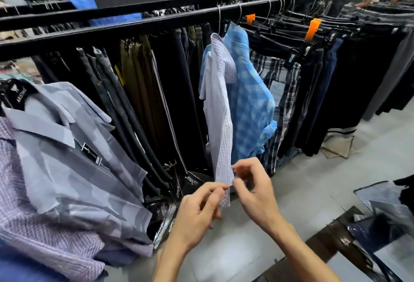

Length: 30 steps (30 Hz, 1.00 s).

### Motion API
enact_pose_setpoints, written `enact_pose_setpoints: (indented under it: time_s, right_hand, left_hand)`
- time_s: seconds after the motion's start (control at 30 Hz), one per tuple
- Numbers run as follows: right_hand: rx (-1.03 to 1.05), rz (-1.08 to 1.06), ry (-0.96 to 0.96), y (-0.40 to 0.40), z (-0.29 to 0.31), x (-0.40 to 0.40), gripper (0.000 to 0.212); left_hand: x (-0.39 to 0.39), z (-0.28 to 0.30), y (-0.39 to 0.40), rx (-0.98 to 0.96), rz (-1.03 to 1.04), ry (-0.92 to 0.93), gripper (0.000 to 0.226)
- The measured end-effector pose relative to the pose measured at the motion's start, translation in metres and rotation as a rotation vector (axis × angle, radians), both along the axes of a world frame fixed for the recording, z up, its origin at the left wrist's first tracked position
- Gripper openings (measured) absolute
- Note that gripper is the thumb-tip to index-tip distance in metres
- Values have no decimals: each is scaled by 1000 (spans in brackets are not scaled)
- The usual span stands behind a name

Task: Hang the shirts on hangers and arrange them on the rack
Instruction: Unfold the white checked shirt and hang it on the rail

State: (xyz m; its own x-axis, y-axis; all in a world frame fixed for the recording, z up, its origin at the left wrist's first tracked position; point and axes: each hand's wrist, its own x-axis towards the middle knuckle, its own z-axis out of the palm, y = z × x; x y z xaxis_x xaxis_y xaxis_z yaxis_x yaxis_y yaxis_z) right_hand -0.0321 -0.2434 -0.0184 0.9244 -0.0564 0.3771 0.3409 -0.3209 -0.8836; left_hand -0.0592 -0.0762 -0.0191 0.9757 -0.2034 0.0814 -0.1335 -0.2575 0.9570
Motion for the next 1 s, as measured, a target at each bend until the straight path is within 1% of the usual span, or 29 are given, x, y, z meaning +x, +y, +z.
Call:
enact_pose_setpoints:
  time_s: [0.03,0.1,0.17,0.27,0.33,0.43,0.5,0.57,0.63,0.7,0.77,0.83,0.9,0.93,1.0]
  right_hand:
    - [-3,-4,-12,1,7,2,37]
    - [-52,-15,-75,2,22,12,36]
    - [-126,-49,-118,1,36,29,35]
    - [-261,-102,-94,-4,53,73,37]
    - [-356,-100,-57,-7,61,102,43]
    - [-470,-80,-59,-11,73,141,50]
    - [-507,-92,-87,-13,80,163,45]
    - [-503,-58,-109,-16,87,185,35]
    - [-533,-18,-146,-22,93,207,23]
    - [-570,-5,-184,-32,100,231,19]
    - [-563,10,-184,-43,107,254,27]
    - [-499,31,-122,-49,112,271,38]
    - [-418,79,-50,-55,115,287,57]
    - [-409,118,-20,-57,118,293,66]
    - [-450,220,-3,-58,125,301,71]
  left_hand:
    - [3,2,1,-11,11,3,17]
    - [14,7,3,-38,26,-2,17]
    - [28,13,1,-56,57,-55,16]
    - [60,14,-4,-14,106,-208,20]
    - [85,14,-9,21,82,-261,26]
    - [124,20,-17,68,86,-331,33]
    - [150,28,-21,71,121,-368,30]
    - [172,41,-28,48,117,-322,23]
    - [189,51,-36,55,63,-279,23]
    - [207,56,-42,90,-19,-284,26]
    - [229,58,-45,102,-48,-278,27]
    - [251,61,-42,71,3,-261,27]
    - [273,66,-39,43,82,-291,28]
    - [283,70,-37,30,113,-308,28]
    - [300,79,-31,8,157,-323,29]
